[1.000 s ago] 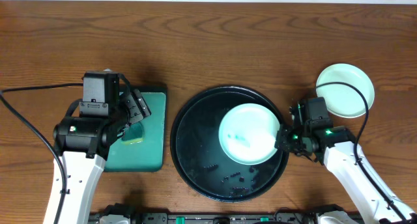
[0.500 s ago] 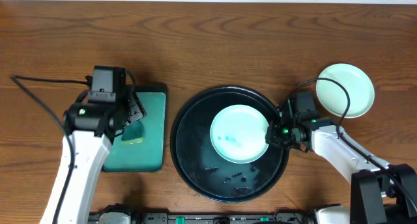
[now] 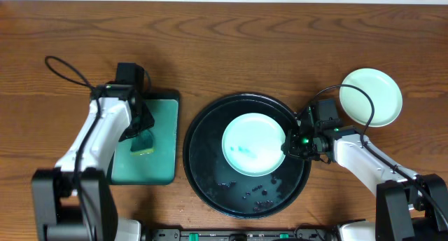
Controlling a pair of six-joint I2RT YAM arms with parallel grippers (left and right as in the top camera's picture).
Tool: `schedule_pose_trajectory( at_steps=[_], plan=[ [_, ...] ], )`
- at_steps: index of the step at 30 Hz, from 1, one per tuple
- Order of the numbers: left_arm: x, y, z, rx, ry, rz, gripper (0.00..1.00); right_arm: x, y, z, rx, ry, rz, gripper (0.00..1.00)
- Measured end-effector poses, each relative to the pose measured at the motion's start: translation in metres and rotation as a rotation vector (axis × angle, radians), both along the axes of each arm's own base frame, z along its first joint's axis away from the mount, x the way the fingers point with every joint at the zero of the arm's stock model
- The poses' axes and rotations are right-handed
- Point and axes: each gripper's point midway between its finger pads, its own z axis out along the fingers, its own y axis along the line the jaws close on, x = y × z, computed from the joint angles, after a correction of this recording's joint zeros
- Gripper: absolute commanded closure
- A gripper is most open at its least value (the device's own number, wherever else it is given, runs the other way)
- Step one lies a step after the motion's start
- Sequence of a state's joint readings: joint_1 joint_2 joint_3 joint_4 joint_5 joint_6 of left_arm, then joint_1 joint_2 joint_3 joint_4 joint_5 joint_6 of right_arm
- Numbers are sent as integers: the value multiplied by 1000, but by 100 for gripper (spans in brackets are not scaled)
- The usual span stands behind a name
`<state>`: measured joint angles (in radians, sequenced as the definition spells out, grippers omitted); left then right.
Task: Clean dirty plates on tray and stack at the side
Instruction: 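Dip left gripper into the water tray and grasp the sponge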
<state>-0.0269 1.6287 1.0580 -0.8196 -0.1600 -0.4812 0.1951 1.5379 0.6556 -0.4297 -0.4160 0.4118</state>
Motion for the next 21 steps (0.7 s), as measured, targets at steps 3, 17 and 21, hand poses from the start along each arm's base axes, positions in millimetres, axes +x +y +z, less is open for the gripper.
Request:
schedule_pose_trajectory(
  at_steps=[3,17,21],
  plan=[
    [2,0,-17,1,35,1,51,-1,0,0,2,2,1,99],
    [6,-4,-52,-9,101,5,93,-7,1,-1,8,32,4,99],
    [5,-4,-45,-10,89,4,93,-7,1,-1,8,31,4,99]
  ],
)
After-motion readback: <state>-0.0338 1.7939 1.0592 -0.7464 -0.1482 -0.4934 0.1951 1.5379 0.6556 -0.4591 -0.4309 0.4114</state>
